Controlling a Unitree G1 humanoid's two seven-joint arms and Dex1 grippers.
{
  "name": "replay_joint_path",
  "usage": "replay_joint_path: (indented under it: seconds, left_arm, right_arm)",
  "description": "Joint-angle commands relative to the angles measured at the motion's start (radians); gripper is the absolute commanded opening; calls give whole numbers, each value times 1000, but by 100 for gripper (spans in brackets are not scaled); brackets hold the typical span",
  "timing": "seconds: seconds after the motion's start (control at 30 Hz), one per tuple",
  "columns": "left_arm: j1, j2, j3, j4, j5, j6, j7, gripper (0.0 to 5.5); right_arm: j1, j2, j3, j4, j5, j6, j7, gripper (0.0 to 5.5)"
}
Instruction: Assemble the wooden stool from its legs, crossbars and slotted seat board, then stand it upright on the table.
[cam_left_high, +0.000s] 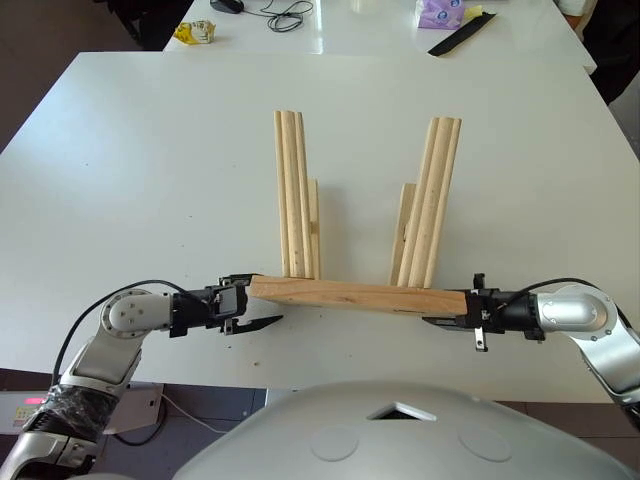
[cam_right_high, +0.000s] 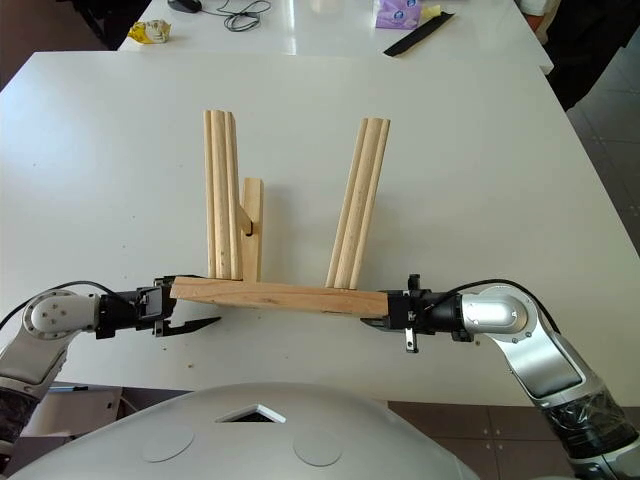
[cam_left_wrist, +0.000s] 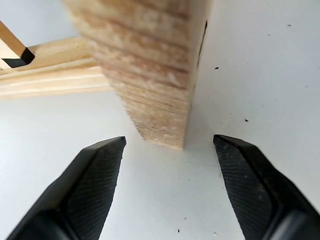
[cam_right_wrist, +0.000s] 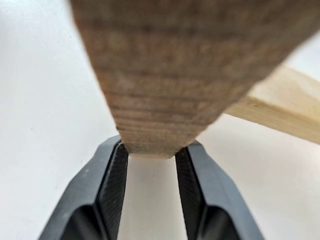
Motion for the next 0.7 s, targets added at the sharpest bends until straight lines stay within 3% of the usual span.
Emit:
replay_joint_path:
  seconds: [0.03,0.2,0.37,0.7]
  left_arm:
    - [4,2,-27,63,55,20,4,396]
    - [-23,-15,-66,52,50,22,-7,469]
    - [-38,-19,-108,35,45,31,-22,471]
    - [-26,47,-112,36,-12,82,-105,305]
  right_arm:
    - [-30,-9,-1,0,-4,-34,9,135]
    - [-41,-8,7,7,-6,-41,15,135]
    - [-57,-6,15,12,-5,-41,20,135]
    - [-55,-4,15,13,-7,-42,12,135]
